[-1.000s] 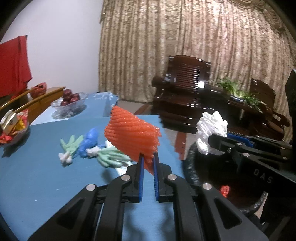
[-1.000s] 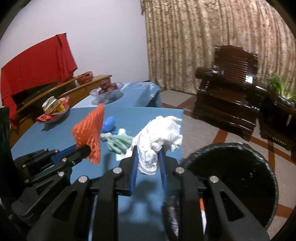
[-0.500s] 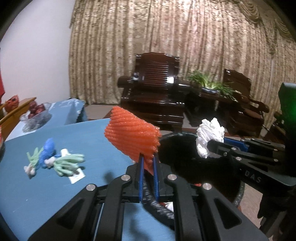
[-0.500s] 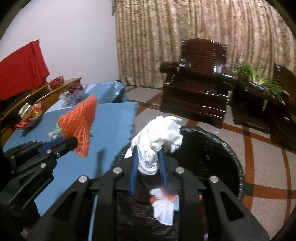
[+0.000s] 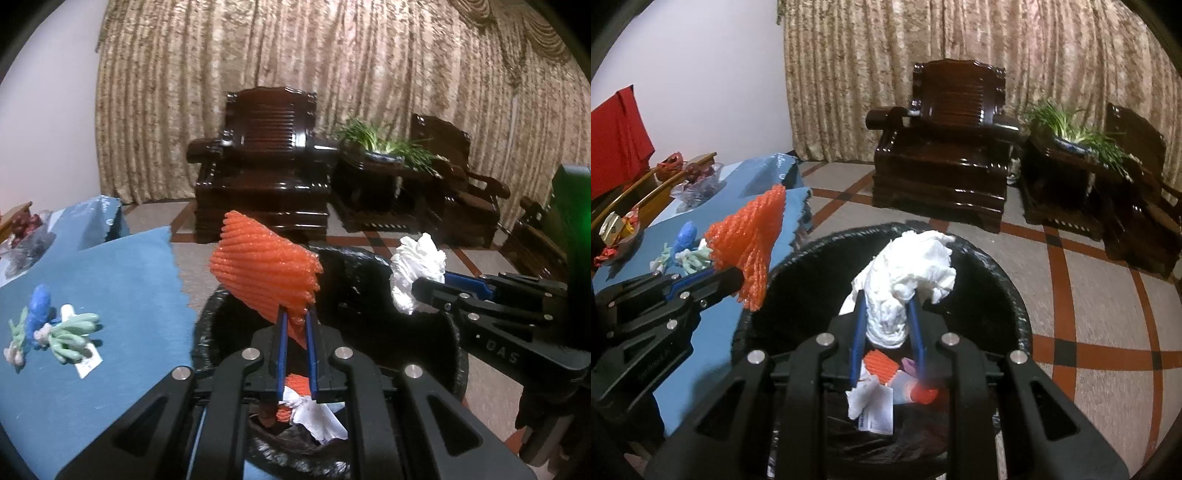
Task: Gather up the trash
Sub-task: 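Carry foam net and tissue over the bin with both grippers, then open both grippers to drop foam net and tissue into the bin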
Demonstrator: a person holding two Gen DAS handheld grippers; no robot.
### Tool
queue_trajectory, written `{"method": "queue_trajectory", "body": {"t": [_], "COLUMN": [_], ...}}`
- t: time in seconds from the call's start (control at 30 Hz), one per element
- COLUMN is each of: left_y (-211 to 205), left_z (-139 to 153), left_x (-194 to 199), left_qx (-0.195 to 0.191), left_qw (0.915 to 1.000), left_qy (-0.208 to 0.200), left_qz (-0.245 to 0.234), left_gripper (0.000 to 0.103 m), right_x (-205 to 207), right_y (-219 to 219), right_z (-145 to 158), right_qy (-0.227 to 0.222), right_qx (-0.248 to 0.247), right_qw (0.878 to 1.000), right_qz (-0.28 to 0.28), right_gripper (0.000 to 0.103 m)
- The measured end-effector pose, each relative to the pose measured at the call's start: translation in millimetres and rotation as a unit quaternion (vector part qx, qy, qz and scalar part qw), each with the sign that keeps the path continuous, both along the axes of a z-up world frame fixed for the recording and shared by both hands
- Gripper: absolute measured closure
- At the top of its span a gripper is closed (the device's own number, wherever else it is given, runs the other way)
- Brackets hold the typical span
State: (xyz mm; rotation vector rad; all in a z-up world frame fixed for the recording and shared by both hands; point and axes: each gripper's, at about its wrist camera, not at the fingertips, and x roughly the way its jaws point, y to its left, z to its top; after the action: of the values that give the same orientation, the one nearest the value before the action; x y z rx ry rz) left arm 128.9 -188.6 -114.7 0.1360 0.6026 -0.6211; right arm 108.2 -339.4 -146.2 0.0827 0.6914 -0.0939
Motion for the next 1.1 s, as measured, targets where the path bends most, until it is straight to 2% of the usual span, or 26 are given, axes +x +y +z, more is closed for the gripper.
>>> {"method": "queue_trajectory", "body": {"t": [0.53, 0.7, 0.77, 0.8, 0.83, 0.87, 0.9, 0.93, 1.0, 1.1], "left_y": [-26.5, -25.9, -24.3, -24.0, -21.9, -20.6, -18.6, -15.7, -11.9, 6.0], "left_z": [-37.4, -43.5, -44.4, -43.9, -43.8, -43.8, -43.8, -43.6, -42.9, -40.5], "left_x": [16.7, 23.0, 27.4, 28.9, 29.2, 28.2, 27.9, 28.2, 27.7, 28.5], "left_qx": [0.007, 0.01, 0.006, 0.003, -0.001, -0.003, -0.007, -0.009, -0.009, -0.013], "left_qw": [0.9982, 0.9976, 0.9972, 0.997, 0.9971, 0.9971, 0.9971, 0.997, 0.9971, 0.9978], "left_qy": [0.045, 0.057, 0.063, 0.066, 0.067, 0.067, 0.067, 0.068, 0.068, 0.063], "left_qz": [-0.037, -0.038, -0.039, -0.039, -0.038, -0.036, -0.036, -0.036, -0.033, -0.013], "left_gripper": [0.094, 0.091, 0.084, 0.069, 0.052, 0.048, 0.045, 0.044, 0.037, 0.026], "right_x": [12.2, 15.2, 14.9, 14.5, 14.2, 13.3, 12.1, 10.6, 7.3, 3.3], "right_y": [-21.7, -24.9, -25.1, -25.0, -23.9, -24.1, -24.2, -24.7, -24.7, -24.5], "right_z": [-40.4, -48.1, -50.2, -50.8, -50.0, -50.2, -50.0, -49.4, -47.3, -43.3], "right_qy": [0.043, 0.049, 0.051, 0.051, 0.051, 0.051, 0.05, 0.048, 0.041, 0.034], "right_qx": [-0.002, -0.005, -0.007, -0.009, -0.011, -0.014, -0.018, -0.021, -0.027, -0.022], "right_qw": [0.999, 0.998, 0.998, 0.998, 0.998, 0.998, 0.998, 0.998, 0.997, 0.998], "right_qz": [-0.023, -0.025, -0.03, -0.033, -0.035, -0.038, -0.041, -0.045, -0.054, -0.056], "right_gripper": [0.08, 0.075, 0.063, 0.06, 0.051, 0.041, 0.037, 0.026, 0.013, 0.007]}}
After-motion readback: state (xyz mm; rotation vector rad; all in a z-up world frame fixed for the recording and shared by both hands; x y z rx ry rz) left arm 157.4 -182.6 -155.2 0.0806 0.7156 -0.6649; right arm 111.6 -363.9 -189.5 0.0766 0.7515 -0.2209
